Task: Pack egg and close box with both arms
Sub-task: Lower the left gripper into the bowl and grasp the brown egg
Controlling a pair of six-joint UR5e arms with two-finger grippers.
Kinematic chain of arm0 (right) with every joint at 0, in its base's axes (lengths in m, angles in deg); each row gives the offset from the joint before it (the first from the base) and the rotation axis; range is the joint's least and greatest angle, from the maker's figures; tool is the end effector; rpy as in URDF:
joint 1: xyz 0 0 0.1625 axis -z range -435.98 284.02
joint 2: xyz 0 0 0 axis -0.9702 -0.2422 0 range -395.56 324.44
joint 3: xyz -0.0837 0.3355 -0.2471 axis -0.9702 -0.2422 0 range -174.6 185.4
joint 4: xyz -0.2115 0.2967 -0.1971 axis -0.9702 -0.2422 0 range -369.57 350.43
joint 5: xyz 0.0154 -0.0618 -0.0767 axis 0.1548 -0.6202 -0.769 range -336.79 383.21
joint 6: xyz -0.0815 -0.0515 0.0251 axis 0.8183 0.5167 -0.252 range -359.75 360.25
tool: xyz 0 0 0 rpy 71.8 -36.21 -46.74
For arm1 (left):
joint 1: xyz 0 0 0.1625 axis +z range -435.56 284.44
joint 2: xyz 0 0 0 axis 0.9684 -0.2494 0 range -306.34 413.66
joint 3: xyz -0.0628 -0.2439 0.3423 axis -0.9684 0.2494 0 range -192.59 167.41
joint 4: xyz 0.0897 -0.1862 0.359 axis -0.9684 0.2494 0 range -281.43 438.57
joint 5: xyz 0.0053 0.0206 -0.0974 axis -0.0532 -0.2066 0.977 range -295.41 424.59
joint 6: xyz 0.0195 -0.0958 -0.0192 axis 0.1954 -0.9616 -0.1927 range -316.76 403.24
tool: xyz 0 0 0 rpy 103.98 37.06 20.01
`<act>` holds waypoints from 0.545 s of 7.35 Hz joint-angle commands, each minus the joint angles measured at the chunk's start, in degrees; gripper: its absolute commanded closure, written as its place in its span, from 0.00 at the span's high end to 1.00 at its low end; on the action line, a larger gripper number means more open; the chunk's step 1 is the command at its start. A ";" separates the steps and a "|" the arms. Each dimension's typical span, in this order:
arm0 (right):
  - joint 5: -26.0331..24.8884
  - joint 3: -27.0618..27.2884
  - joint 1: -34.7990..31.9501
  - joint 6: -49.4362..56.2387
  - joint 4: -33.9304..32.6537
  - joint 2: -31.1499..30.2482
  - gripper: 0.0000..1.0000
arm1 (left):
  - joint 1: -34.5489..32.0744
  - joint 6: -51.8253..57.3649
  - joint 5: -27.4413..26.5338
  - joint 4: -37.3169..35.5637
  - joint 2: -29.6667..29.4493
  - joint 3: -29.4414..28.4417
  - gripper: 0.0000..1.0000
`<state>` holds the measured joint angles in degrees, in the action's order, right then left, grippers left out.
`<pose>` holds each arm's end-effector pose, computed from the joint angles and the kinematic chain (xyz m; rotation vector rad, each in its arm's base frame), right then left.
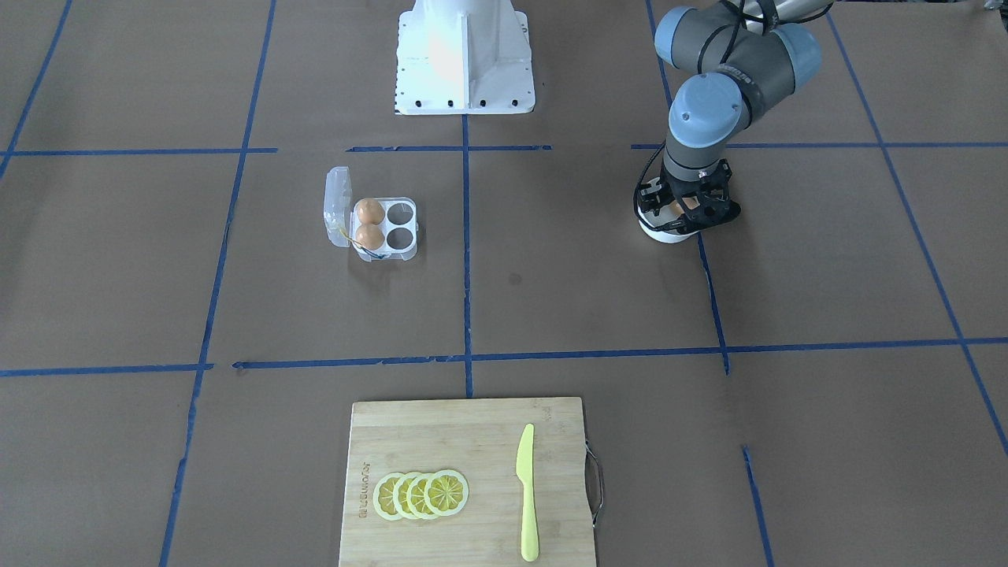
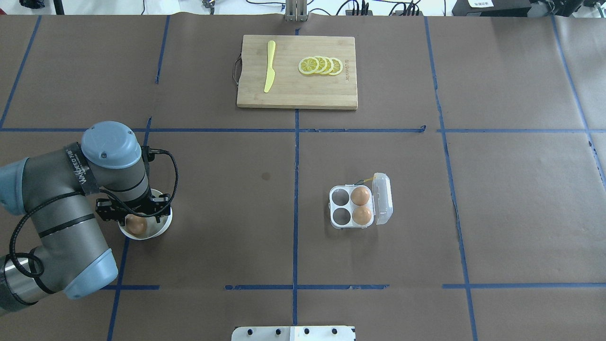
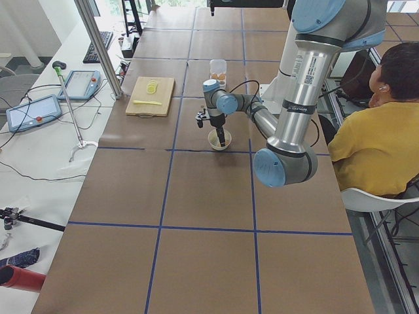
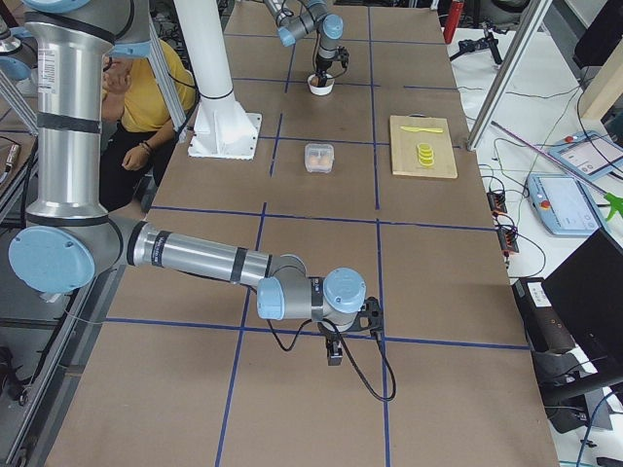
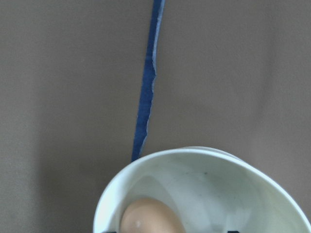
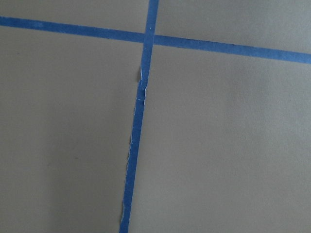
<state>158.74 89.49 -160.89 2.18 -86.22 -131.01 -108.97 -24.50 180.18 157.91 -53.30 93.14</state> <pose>0.0224 -0.4500 0.7291 0.0111 -0.7957 -0.1300 0.4346 -0.3948 0.4030 -0.2133 0.5403 -0.1033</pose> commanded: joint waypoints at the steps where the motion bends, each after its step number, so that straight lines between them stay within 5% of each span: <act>1: 0.00 0.01 0.00 0.00 0.00 0.00 1.00 | 0.02 0.07 0.07 -1.55 -0.17 0.09 0.59; 3: 0.00 0.01 0.00 0.00 0.09 -0.09 1.00 | 0.02 0.07 0.33 -9.77 -2.62 0.70 0.14; 4: 0.09 0.01 0.00 0.00 0.09 -0.09 1.00 | 0.02 0.15 0.34 -12.52 -3.42 1.23 0.01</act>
<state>158.76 89.51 -160.89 2.18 -86.16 -131.06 -108.96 -24.41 180.45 149.73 -55.39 93.85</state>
